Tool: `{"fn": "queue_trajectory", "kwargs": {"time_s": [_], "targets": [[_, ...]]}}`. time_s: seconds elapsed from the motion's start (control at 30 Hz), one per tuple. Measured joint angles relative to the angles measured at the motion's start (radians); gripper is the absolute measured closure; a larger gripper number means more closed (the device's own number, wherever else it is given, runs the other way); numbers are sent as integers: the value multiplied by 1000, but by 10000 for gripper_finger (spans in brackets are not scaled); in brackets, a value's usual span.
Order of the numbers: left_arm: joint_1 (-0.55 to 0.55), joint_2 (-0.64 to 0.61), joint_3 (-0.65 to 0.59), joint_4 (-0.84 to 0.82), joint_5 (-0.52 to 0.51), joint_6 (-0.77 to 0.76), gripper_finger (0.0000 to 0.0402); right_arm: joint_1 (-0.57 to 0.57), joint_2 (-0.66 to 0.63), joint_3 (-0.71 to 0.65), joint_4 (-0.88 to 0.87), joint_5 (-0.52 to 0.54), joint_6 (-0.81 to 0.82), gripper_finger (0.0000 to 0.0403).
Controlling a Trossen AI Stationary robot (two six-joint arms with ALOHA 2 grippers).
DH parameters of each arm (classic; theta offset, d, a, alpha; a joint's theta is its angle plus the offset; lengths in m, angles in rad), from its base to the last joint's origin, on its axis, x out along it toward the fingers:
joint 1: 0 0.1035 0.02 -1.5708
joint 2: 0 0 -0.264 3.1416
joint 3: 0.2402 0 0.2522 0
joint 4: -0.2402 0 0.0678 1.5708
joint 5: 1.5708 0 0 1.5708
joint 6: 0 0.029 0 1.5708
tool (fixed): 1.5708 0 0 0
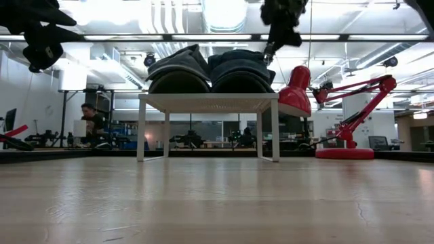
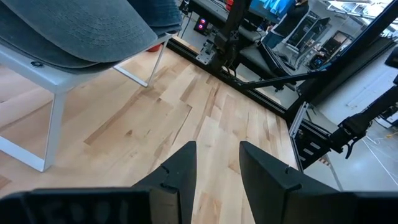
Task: Pick & Place hat
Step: Return to Home Position
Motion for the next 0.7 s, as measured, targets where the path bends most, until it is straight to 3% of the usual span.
{"fn": "queue_trajectory", "kwargs": {"time_s": [0.43, 0.57, 0.7], "targets": [[0, 0, 0, 0, 0, 0, 280, 53, -277, -12, 12, -5, -61, 275], [0, 0, 0, 12, -8, 80, 280, 89, -358, -52, 43, -5, -60, 280], [0, 0, 0, 88, -8, 215, 280, 139, -454, -177, 162, -7, -54, 282]]}}
